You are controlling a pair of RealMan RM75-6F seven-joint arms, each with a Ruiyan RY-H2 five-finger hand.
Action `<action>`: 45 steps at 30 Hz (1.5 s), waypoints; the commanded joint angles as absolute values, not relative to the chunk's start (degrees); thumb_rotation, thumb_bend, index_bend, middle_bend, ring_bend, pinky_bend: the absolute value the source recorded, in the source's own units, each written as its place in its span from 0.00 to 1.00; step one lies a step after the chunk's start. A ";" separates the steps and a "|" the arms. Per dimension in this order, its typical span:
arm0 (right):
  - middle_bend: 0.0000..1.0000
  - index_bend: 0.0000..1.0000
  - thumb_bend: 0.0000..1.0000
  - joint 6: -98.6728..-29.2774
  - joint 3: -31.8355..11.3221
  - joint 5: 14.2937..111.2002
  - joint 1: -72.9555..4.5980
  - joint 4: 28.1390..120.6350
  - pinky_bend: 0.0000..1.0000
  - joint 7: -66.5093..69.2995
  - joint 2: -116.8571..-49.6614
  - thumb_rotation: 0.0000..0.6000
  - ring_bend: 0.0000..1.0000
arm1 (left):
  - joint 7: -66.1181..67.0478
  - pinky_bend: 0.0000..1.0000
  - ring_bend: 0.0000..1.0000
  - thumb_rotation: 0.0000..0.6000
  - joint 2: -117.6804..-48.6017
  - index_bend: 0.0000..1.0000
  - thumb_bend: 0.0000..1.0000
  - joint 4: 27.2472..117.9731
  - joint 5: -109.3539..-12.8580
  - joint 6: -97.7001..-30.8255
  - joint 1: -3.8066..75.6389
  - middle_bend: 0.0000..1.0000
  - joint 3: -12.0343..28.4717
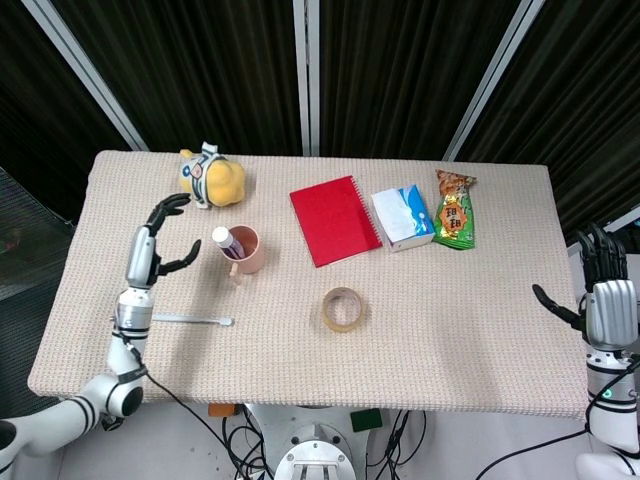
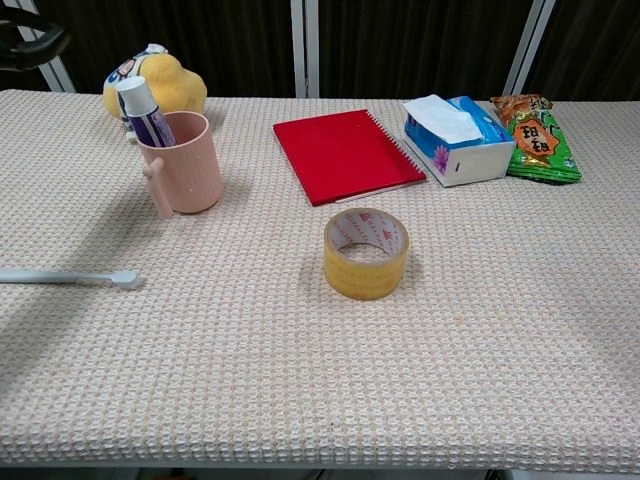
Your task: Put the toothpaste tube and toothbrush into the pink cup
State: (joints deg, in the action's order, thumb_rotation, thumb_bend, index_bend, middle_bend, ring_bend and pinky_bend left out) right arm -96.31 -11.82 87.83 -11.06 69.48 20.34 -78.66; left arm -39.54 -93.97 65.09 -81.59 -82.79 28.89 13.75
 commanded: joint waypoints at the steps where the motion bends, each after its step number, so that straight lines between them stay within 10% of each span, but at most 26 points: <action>1: 0.00 0.00 0.42 -96.56 -12.11 87.66 -11.06 69.21 0.00 20.71 -78.62 1.00 0.00 | -21.75 0.29 0.15 1.00 -80.68 0.25 0.31 74.66 -82.16 -80.39 22.43 0.17 6.21; 9: 0.00 0.00 0.43 -97.25 -12.55 87.57 -11.11 68.51 0.00 21.23 -79.02 1.00 0.00 | -7.33 0.26 0.15 1.00 -74.88 0.30 0.31 83.27 -80.04 -73.63 18.45 0.18 -1.32; 45: 0.00 0.00 0.44 -97.97 -12.22 87.75 -10.60 68.70 0.00 21.17 -79.08 1.00 0.00 | 5.77 0.21 0.11 1.00 -88.52 0.49 0.31 73.53 -79.83 -66.62 20.58 0.20 -0.26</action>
